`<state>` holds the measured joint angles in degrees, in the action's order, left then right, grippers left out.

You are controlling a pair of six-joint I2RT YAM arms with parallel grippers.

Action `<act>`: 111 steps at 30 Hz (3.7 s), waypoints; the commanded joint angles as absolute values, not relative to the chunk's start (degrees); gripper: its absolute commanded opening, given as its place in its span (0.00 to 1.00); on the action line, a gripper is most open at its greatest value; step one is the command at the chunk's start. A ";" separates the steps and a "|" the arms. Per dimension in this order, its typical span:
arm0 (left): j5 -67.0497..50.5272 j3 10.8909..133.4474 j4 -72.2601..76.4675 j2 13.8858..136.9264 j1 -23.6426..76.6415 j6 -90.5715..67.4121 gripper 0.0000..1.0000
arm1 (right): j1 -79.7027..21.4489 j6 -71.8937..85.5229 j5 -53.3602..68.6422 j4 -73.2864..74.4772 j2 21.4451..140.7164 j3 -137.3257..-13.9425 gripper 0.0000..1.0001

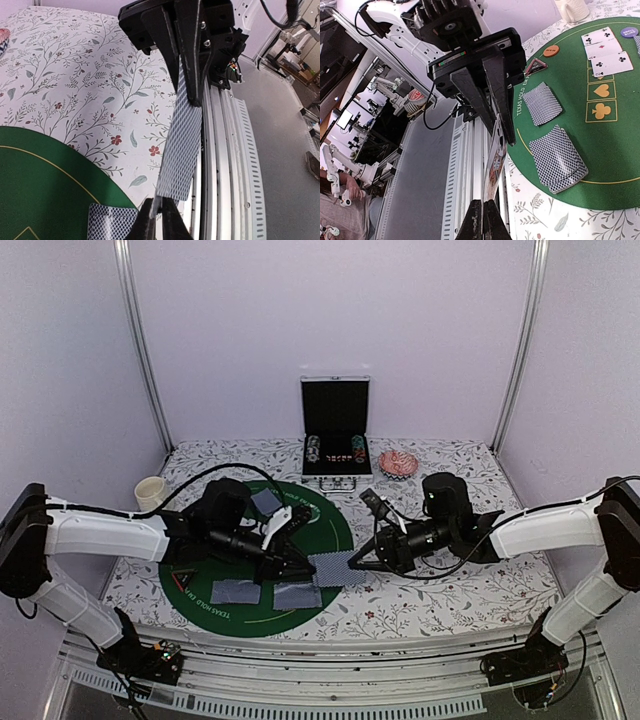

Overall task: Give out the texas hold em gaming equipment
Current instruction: Pick up the poker card from the face-down deck piles, then place the poker card in the community card area.

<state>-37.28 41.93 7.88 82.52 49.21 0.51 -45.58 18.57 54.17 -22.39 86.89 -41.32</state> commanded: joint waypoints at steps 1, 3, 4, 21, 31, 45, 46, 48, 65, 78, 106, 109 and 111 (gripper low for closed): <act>-40.21 41.20 10.23 81.85 48.87 1.47 0.06 | -46.32 18.40 57.48 -26.22 85.38 -42.77 0.02; -41.11 40.84 10.90 81.31 48.89 1.87 0.06 | -46.54 18.41 57.95 -26.46 85.49 -42.89 0.02; -41.40 40.69 11.24 81.15 48.89 1.99 0.07 | -46.64 18.31 58.37 -26.64 85.58 -42.96 0.02; -43.40 38.68 15.46 76.90 49.62 1.15 0.16 | -46.91 19.48 59.34 -28.57 85.08 -42.62 0.02; -44.91 40.13 20.56 81.89 52.12 -2.21 0.17 | -47.00 19.69 57.84 -28.57 86.89 -43.65 0.02; -36.54 43.91 14.20 88.72 52.34 -3.08 0.00 | -42.70 22.38 49.21 -28.37 94.46 -38.68 0.10; -35.44 44.47 13.13 89.75 52.27 -3.02 0.00 | -42.44 22.41 48.91 -28.34 95.27 -38.46 0.10; -33.96 45.44 11.39 91.73 51.77 -3.04 0.00 | -41.93 22.41 48.44 -28.39 97.03 -38.12 0.10; -16.25 44.08 0.32 79.54 40.28 -4.09 0.00 | -38.11 10.90 43.24 -3.79 98.10 -48.66 0.02; 1.69 45.44 -12.71 59.99 28.90 -6.40 0.00 | -49.80 -11.89 36.39 36.05 130.37 -107.25 0.02; 0.23 44.21 -12.66 58.80 26.99 -3.30 0.00 | -53.83 -29.14 15.85 41.08 151.97 -131.91 0.02; 0.39 44.17 -12.61 58.89 26.98 -3.00 0.00 | -54.75 -32.54 12.69 40.38 152.67 -132.14 0.02; 0.42 44.04 -12.49 58.93 26.98 -2.99 0.00 | -55.13 -33.85 9.98 39.00 153.04 -132.19 0.02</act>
<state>0.51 44.62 -12.75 58.65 27.83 -4.01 -53.78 -28.03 17.78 39.59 150.23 -131.72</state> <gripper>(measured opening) 0.004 0.019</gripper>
